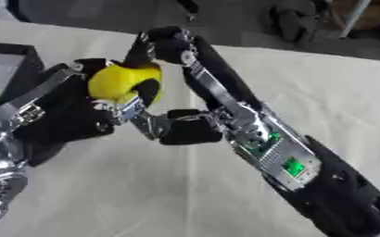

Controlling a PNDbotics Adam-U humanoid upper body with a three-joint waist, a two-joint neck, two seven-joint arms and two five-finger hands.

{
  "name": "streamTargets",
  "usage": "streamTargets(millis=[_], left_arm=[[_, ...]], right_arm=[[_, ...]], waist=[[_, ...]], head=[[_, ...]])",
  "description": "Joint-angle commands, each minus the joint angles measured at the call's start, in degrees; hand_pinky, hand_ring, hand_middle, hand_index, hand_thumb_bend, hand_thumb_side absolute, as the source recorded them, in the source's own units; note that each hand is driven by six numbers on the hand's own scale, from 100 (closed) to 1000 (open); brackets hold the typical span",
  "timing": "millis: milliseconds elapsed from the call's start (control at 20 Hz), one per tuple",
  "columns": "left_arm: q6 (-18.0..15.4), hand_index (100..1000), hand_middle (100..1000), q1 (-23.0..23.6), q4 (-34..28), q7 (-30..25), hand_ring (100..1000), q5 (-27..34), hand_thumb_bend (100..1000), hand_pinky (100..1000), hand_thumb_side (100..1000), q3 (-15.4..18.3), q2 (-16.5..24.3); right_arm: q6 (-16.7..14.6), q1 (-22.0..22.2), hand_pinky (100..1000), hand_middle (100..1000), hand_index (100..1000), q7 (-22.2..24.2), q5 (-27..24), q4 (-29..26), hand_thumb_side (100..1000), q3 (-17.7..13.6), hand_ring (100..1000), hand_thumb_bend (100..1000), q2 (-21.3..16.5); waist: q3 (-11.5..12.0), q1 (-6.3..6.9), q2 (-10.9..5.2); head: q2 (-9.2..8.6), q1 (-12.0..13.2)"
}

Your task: Pick up the objects with one hand, pass them to the other hand, and then place them into the box on the other side of the table.

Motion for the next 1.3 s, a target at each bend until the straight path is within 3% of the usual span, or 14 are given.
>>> streamTargets(millis=[50,300,350,600,1300], left_arm=[[7.58,324,516,-0.77,-1.09,10.16,156,1.87,191,936,104,0.65,-0.26],[6.42,313,487,-0.67,-1.09,15.16,133,5.51,219,925,100,0.94,-0.23],[6.23,311,489,-0.66,-1.09,15.96,129,5.91,235,920,100,0.96,-0.16],[5.45,302,467,-0.07,-1.09,19.63,108,7.83,267,907,100,1.58,0.13],[0.81,296,447,3.99,-0.30,24.81,100,9.87,317,894,100,4.38,3.97]], right_arm=[[1.21,-0.65,739,564,641,0.61,2.59,-0.50,100,-1.54,683,106,-1.35],[4.96,-0.50,757,659,742,1.47,6.43,-0.50,100,-2.18,748,137,-1.43],[5.87,-0.47,767,699,780,1.77,7.22,-0.50,168,-2.34,770,131,-1.42],[9.17,-0.38,777,748,827,1.96,10.90,-0.50,277,-3.71,799,127,-1.41],[11.13,1.72,789,781,860,-0.95,15.14,-0.50,322,-6.52,822,123,-2.99]], waist=[[-0.14,0.32,-0.93],[-0.28,0.32,-0.92],[-0.29,0.32,-0.92],[-0.40,0.29,-0.90],[-0.31,0.62,-1.15]], head=[[-0.76,-0.16],[-0.81,-0.20],[-0.81,-0.17],[-0.87,-0.01],[-0.70,0.31]])
